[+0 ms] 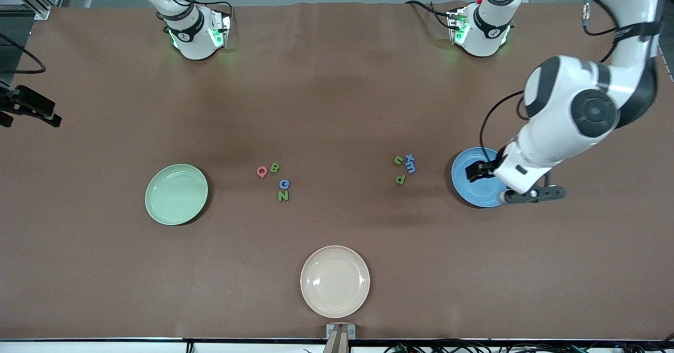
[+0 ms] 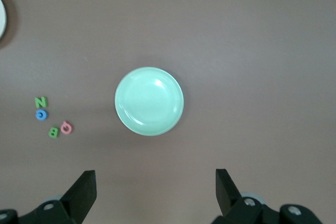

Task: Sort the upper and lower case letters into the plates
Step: 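Grasp the Q with the right gripper while the left gripper grasps the E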

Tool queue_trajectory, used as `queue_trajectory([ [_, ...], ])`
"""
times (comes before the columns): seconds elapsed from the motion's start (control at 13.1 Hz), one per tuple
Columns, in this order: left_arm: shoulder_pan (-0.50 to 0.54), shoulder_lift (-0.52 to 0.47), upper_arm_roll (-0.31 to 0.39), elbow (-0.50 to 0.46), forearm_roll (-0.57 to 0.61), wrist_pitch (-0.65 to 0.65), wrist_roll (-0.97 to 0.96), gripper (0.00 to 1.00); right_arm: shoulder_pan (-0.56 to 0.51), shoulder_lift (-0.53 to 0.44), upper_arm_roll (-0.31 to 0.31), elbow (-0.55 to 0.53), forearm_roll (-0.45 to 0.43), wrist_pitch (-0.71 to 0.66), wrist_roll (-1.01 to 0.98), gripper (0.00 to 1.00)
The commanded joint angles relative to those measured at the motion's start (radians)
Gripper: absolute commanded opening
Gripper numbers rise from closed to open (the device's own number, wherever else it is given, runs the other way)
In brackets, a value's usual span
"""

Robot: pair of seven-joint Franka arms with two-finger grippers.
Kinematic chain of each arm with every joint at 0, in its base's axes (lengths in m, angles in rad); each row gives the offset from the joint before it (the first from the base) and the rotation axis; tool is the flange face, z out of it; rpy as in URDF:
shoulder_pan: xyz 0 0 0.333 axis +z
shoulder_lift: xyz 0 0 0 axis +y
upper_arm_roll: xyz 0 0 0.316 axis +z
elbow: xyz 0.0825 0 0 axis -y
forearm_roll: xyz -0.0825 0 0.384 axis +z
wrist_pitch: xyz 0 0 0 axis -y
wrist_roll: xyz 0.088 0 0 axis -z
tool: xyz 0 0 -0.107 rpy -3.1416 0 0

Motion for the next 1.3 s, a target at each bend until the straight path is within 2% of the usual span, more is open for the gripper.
queue_trajectory([
  [0.0, -0.061, 0.008, 0.003, -0.099, -0.003, 0.131, -0.134, 0.97, 0.112, 0.001, 0.0, -0.091, 0.003, 0.113, 0.178, 1.0],
  [0.15, -0.111, 0.028, 0.003, -0.168, -0.003, 0.201, -0.201, 0.93, 0.198, 0.056, 0.0, -0.091, 0.002, 0.149, 0.338, 1.0],
  [0.38, -0.183, 0.057, 0.005, -0.254, 0.0, 0.329, -0.325, 0.78, 0.293, 0.142, 0.0, -0.092, -0.001, 0.215, 0.507, 1.0],
  [0.53, -0.214, 0.078, 0.005, -0.276, 0.001, 0.367, -0.381, 0.74, 0.351, 0.19, 0.0, -0.135, -0.001, 0.282, 0.642, 1.0],
  [0.84, -0.236, 0.134, 0.008, -0.287, 0.005, 0.396, -0.396, 0.69, 0.414, 0.225, 0.002, -0.333, 0.002, 0.495, 0.763, 1.0],
  [1.07, -0.256, 0.151, 0.011, -0.3, 0.02, 0.4, -0.398, 0.61, 0.471, 0.305, 0.002, -0.358, 0.003, 0.531, 0.877, 1.0],
  [1.22, -0.248, 0.161, 0.008, -0.299, 0.064, 0.401, -0.404, 0.6, 0.5, 0.345, 0.003, -0.368, 0.005, 0.564, 0.922, 1.0],
])
